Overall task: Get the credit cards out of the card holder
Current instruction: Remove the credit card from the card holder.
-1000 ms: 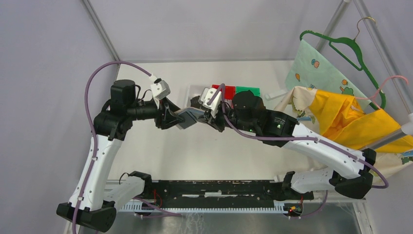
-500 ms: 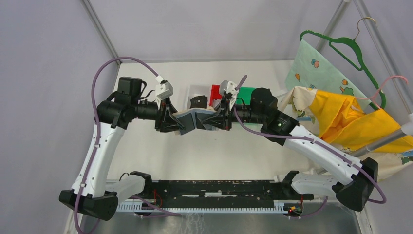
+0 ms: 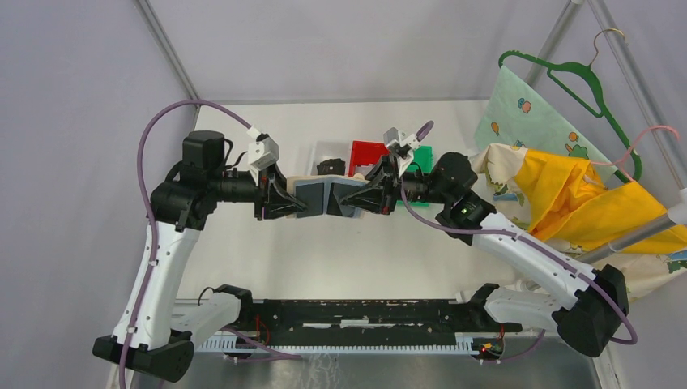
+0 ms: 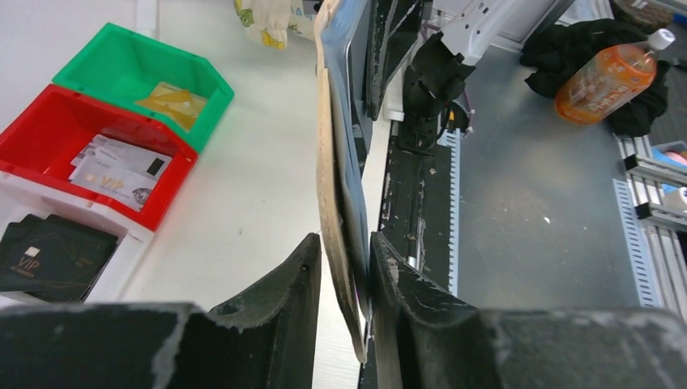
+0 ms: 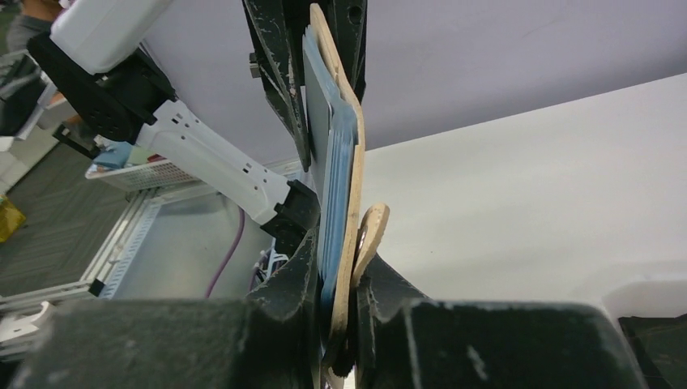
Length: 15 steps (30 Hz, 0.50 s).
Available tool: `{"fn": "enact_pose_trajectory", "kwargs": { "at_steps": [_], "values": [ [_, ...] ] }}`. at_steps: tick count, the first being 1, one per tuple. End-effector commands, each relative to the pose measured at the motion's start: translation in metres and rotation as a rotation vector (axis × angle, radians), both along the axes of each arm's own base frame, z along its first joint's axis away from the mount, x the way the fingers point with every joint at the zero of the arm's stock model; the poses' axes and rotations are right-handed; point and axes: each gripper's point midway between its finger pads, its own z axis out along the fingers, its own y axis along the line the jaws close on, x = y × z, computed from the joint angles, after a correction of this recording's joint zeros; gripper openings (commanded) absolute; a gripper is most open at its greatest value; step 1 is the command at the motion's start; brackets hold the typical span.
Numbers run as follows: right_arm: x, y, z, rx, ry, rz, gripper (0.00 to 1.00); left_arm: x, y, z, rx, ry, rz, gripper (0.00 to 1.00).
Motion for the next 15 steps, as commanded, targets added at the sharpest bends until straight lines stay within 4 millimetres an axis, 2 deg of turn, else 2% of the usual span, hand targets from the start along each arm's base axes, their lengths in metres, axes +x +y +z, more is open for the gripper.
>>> {"fn": "enact_pose_trajectory", "kwargs": {
  "at_steps": [1,9,15],
  "values": [
    [-0.024,-0.010,0.043,0.174,-0.047,0.097,0.00,-0.010,-0.005,0.018,-0.052,0.017,-0.073,0.34],
    [-0.035,-0.011,0.046,0.239,0.001,0.171,0.00,-0.010,-0.010,0.029,-0.099,0.056,-0.087,0.37],
    [-0.032,-0.010,0.043,0.234,0.008,0.164,0.00,-0.011,-0.011,0.034,-0.111,0.075,-0.093,0.40]
  ]
}}
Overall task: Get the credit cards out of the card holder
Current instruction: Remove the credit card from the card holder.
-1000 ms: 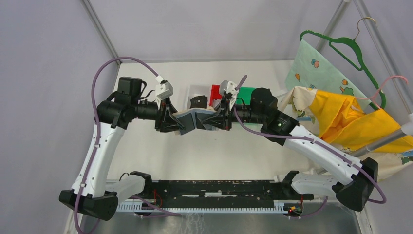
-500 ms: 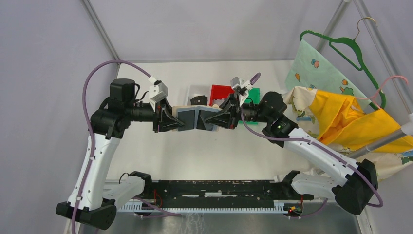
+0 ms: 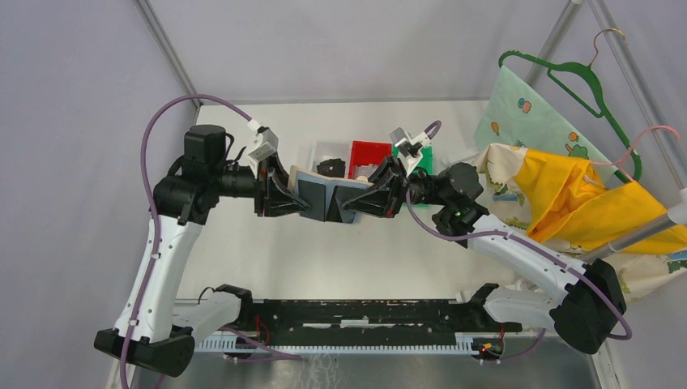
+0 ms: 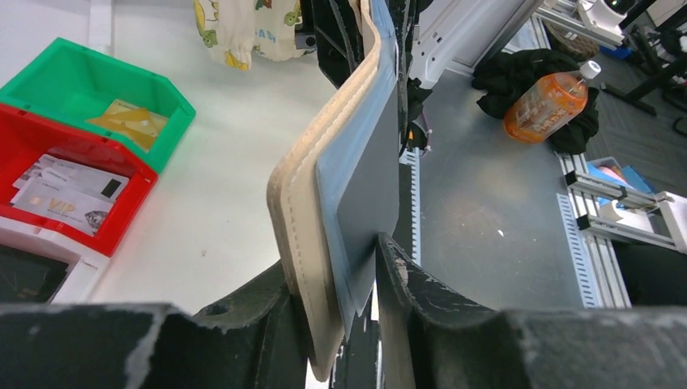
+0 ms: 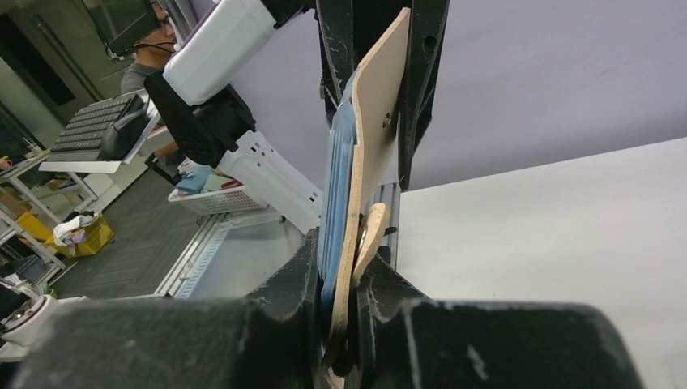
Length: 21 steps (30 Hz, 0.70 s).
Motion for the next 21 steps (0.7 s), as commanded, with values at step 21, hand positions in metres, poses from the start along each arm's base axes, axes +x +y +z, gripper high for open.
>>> {"fn": "enact_pose_trajectory", "kwargs": {
  "at_steps": [21],
  "values": [
    [0.006,0.000,0.018,0.069,-0.031,-0.031,0.00,-0.009,-0.002,-0.003,-0.034,0.070,-0.021,0.56]
  ]
}}
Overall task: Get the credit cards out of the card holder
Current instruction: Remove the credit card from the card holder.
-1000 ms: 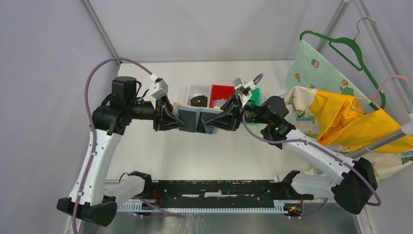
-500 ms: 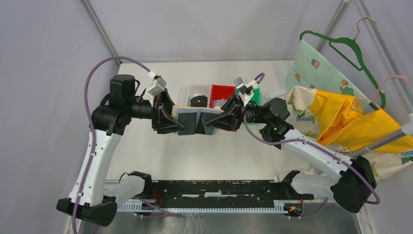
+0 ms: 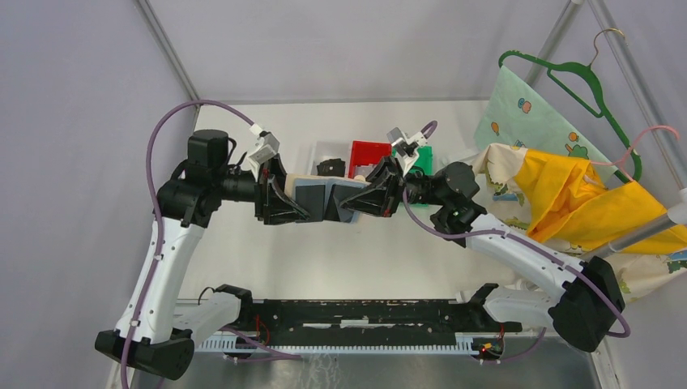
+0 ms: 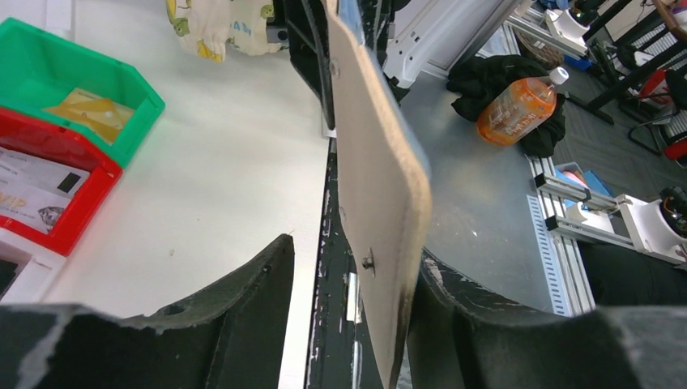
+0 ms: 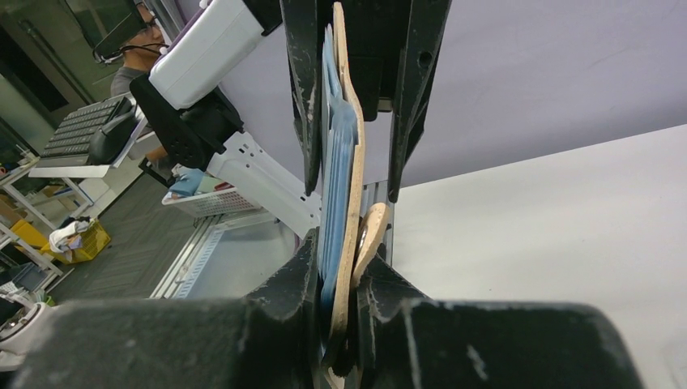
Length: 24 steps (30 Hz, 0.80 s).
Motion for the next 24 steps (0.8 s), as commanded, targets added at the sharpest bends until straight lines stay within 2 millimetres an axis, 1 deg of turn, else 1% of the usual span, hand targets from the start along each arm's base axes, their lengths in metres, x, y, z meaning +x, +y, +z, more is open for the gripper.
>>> {"fn": "enact_pose_trajectory", "kwargs": {
  "at_steps": [1,4,6,8,11,14,18,21,24],
  "values": [
    [0.000,-0.002,0.024,0.090,-0.041,-0.005,0.00,0.003,-0.002,-0.002,-0.008,0.012,0.015,0.56],
    [0.001,-0.001,0.024,0.098,-0.031,-0.001,0.00,0.004,-0.003,-0.003,-0.016,0.024,0.017,0.54],
    [0.002,0.000,0.022,0.097,-0.027,0.001,0.00,0.010,-0.003,-0.002,-0.008,0.020,0.049,0.48],
    [0.001,-0.001,0.019,0.091,-0.024,0.000,0.00,0.021,-0.002,0.000,0.012,0.024,0.108,0.41],
    [0.000,-0.001,0.012,0.074,-0.017,0.003,0.00,0.028,-0.002,0.006,0.024,-0.002,0.129,0.37],
    [0.000,-0.003,0.009,0.068,-0.017,-0.004,0.00,0.031,-0.001,0.011,0.026,-0.024,0.136,0.36],
    [-0.001,-0.006,0.008,0.068,-0.020,-0.010,0.00,0.029,0.000,0.012,0.030,-0.035,0.129,0.36],
    [-0.001,-0.007,0.009,0.073,-0.017,-0.014,0.00,0.018,-0.001,0.013,0.021,-0.024,0.076,0.38],
    [-0.002,-0.008,0.013,0.094,-0.008,-0.006,0.00,0.009,-0.003,0.012,-0.002,0.006,0.024,0.45]
  ]
}}
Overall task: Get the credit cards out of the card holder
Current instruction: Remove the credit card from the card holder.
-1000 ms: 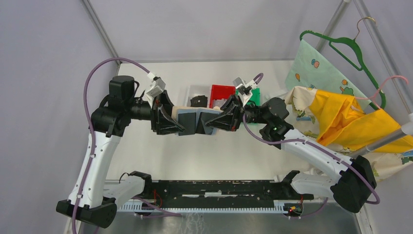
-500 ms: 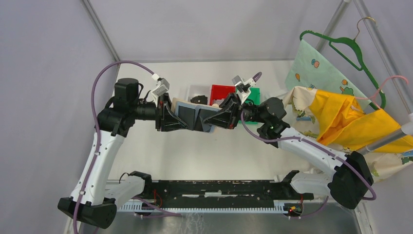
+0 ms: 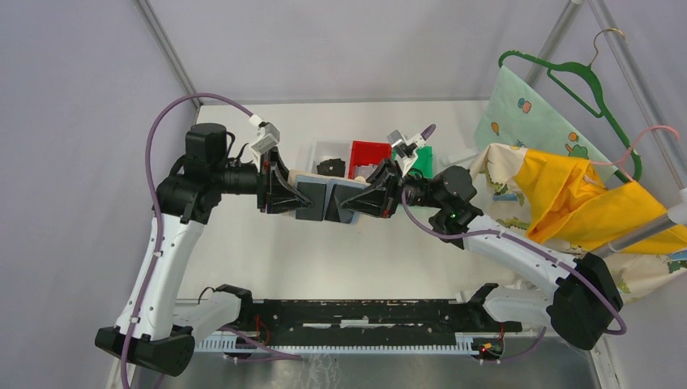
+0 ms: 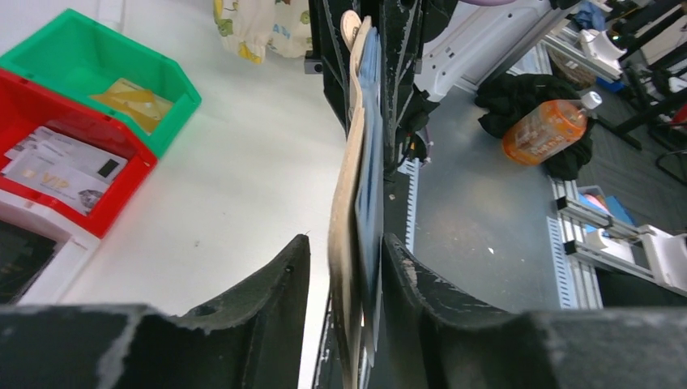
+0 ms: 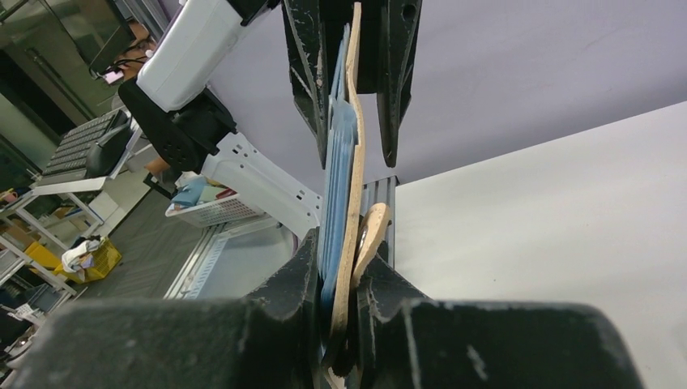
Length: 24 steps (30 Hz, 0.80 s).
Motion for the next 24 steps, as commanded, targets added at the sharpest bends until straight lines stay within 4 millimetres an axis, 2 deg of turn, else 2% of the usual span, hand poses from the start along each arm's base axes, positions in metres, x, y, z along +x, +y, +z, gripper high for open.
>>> {"fn": "enact_pose_trajectory", "kwargs": {
  "at_steps": [1,6,9,18,21,24],
  "values": [
    [-0.011,-0.010,0.032,0.105,-0.073,0.015,0.00,-0.016,-0.003,0.011,-0.051,-0.002,-0.094,0.46],
    [-0.016,-0.012,0.040,0.167,-0.051,0.053,0.00,-0.016,-0.006,0.008,-0.075,0.065,-0.092,0.46],
    [-0.015,-0.011,0.039,0.166,-0.043,0.055,0.00,-0.014,-0.007,0.013,-0.092,0.079,-0.079,0.46],
    [-0.009,-0.009,0.022,0.106,-0.039,0.034,0.00,-0.009,-0.005,0.035,-0.083,0.018,-0.038,0.39],
    [-0.007,-0.012,0.021,0.103,-0.037,0.023,0.00,-0.012,-0.004,0.035,-0.070,0.010,-0.048,0.34],
    [-0.005,-0.014,0.023,0.110,-0.035,0.017,0.00,-0.016,-0.004,0.034,-0.068,0.012,-0.068,0.24]
  ]
}}
